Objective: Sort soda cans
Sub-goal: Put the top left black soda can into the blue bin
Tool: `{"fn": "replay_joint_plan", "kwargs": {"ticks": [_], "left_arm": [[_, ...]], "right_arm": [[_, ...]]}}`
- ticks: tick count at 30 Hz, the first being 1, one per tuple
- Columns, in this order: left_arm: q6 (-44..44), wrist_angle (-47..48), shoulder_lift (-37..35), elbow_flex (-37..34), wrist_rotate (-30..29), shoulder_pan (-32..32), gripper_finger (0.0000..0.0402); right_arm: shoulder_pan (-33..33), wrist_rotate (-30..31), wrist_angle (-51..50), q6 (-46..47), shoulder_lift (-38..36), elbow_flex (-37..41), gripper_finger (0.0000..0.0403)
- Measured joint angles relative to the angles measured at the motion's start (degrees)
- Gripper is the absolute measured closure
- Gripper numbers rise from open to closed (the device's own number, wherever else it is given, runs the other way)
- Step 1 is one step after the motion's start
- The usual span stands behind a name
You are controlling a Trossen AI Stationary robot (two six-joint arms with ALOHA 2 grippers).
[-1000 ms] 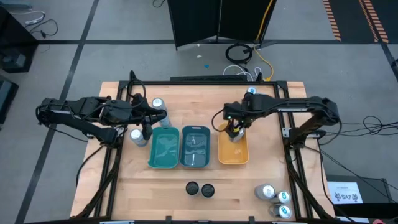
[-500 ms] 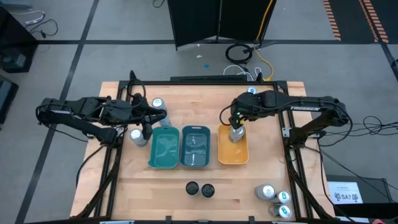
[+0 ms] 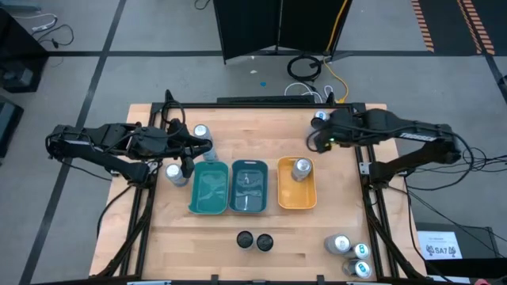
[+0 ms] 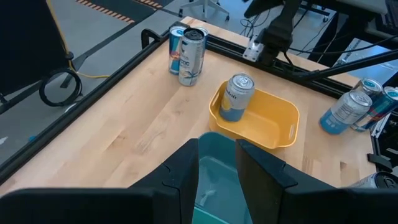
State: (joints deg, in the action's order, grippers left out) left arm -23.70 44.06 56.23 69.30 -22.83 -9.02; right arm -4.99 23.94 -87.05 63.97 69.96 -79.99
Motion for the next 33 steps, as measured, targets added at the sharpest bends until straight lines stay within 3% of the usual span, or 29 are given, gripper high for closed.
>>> {"fn": "replay_joint_plan", "kwargs": {"ticks": [7,11,16,19,25,33], "left_arm": [[0.0,0.0,0.0,0.0,0.0,0.0,0.0285],[-0.1,0.0,0.0,0.0,0.0,0.0,0.0285],[-0.1,0.1,0.0,0.0,0.0,0.0,0.0285],[0.0,0.1,0.0,0.0,0.0,0.0,0.0285],[0.0,0.0,0.0,0.0,-0.4,0.0,0.0285],[0.0,-0.1,0.0,0.0,-0.5,0.0,0.0285]], "right_arm": [[3.6,-0.3,-0.9,6.4,-4.6,2.1,0.0030],[6.9,-0.6,1.9,11.7,-7.9,9.0,0.0030],[11.2,-7.0,12.1,17.7,-12.3,20.1,0.0030],[14.0,-7.9,15.4,22.2,-13.1,23.6,0.0030],[18.0,-7.8,15.5,27.9,-11.9,25.4,0.0030],[20.2,-7.6,15.6,28.7,-11.0,25.4,0.0030]]}}
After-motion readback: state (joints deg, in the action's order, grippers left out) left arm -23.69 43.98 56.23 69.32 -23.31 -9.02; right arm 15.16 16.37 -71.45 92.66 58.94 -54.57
